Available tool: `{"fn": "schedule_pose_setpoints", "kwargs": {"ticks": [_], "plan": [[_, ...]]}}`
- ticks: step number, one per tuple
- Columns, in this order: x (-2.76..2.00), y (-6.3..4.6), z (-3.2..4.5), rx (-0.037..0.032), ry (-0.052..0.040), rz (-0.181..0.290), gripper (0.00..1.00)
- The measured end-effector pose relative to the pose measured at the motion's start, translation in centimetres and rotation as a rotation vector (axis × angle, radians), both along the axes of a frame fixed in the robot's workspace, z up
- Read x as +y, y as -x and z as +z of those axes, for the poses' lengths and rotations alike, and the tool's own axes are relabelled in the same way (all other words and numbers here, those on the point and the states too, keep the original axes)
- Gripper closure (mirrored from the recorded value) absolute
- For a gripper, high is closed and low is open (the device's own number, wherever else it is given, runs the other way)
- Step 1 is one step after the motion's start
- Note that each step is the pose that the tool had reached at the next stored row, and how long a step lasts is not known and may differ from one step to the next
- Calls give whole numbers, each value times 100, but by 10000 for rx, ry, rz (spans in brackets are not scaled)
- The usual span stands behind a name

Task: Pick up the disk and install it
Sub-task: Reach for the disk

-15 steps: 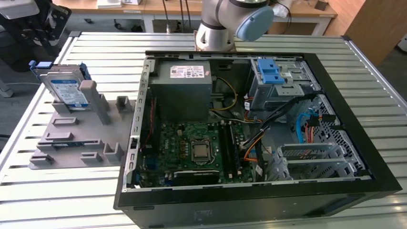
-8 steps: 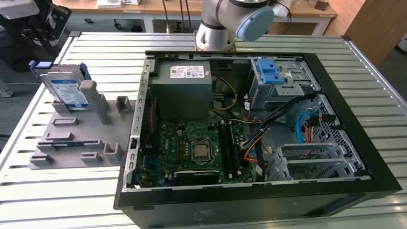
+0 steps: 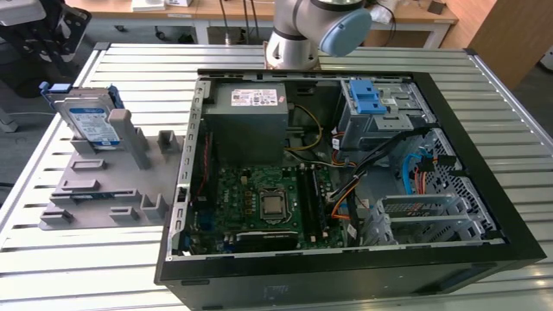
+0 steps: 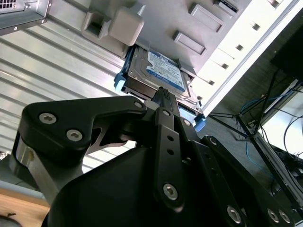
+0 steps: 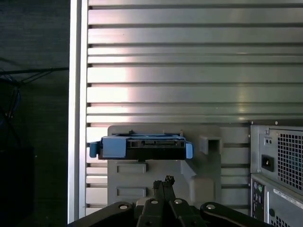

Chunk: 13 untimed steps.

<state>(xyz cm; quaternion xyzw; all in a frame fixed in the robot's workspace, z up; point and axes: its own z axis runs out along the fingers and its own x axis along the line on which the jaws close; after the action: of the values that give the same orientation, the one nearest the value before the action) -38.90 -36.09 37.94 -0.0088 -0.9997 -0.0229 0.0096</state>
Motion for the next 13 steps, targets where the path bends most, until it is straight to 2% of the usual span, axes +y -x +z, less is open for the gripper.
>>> {"fn": "schedule_pose_setpoints", "kwargs": {"ticks": [13], "plan": [[110, 134, -23, 0, 25, -1, 89]]}}
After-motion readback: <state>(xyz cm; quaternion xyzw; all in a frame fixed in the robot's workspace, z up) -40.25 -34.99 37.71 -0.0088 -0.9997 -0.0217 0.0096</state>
